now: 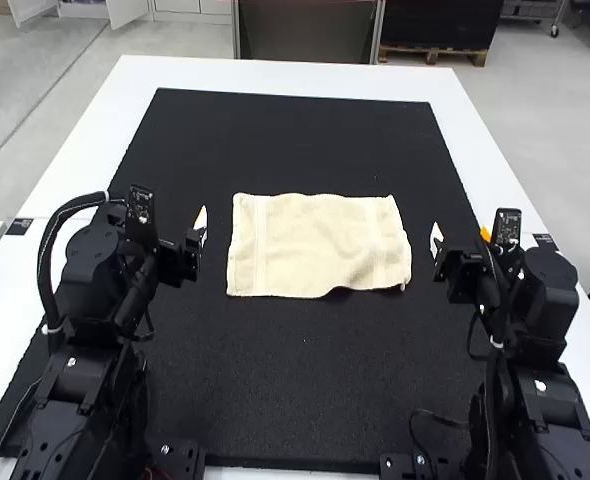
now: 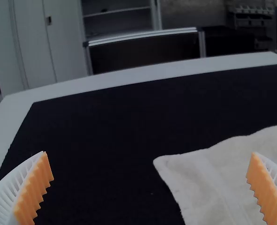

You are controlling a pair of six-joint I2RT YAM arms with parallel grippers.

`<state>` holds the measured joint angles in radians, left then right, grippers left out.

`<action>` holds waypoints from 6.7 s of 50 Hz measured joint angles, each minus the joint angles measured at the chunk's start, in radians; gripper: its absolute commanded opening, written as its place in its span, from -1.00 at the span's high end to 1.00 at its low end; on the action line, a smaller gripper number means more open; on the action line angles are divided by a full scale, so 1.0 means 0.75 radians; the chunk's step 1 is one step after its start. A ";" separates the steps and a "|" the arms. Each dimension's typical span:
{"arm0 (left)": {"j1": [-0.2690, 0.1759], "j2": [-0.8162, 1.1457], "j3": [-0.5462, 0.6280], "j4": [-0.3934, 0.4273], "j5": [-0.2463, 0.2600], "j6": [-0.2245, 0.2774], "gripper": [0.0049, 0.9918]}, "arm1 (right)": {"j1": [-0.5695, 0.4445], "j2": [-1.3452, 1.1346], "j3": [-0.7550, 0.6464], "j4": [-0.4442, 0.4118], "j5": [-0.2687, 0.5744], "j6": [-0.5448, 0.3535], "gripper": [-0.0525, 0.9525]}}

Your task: Fold the towel.

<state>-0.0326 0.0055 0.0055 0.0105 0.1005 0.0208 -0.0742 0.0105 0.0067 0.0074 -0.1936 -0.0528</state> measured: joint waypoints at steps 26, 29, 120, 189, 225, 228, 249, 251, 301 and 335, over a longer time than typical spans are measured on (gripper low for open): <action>0.000 0.000 0.000 0.000 0.000 0.000 -0.96 | 0.000 0.001 -0.001 0.000 0.000 0.000 -0.94; -0.001 0.000 0.000 0.000 0.000 0.000 -0.96 | 0.000 0.001 -0.001 0.000 0.000 0.000 -0.94; 0.071 1.195 1.483 -0.356 0.191 -0.304 -0.96 | -0.099 1.173 1.433 -0.169 -0.449 0.311 -0.93; -0.158 2.770 1.557 0.427 0.235 -0.326 -0.89 | 0.131 2.961 1.796 0.274 -0.186 -0.254 -0.93; -0.142 2.919 1.662 0.381 -0.130 -0.137 -0.84 | 0.132 3.050 1.818 0.284 -0.185 -0.326 -0.93; -0.155 2.909 1.663 0.380 -0.144 -0.127 -0.84 | 0.132 3.050 1.815 0.289 -0.184 -0.334 -0.93; -0.145 2.881 1.648 0.245 -0.173 -0.127 -0.65 | 0.132 3.050 1.815 0.292 -0.158 -0.339 -0.18; -0.135 2.881 1.644 0.240 -0.175 -0.128 -0.64 | 0.132 3.050 1.815 0.291 -0.148 -0.339 -0.06; -0.112 2.927 1.657 0.228 -0.151 -0.199 0.96 | 0.132 3.050 1.815 0.283 -0.205 -0.314 0.90; -0.112 2.926 1.806 0.229 -0.154 -0.233 0.96 | 0.127 2.850 1.735 0.459 -0.307 -0.250 0.94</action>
<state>-0.1169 2.1998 1.3602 0.1825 -0.0151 -0.1539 0.0208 2.1479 1.3079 0.3515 -0.4236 -0.2405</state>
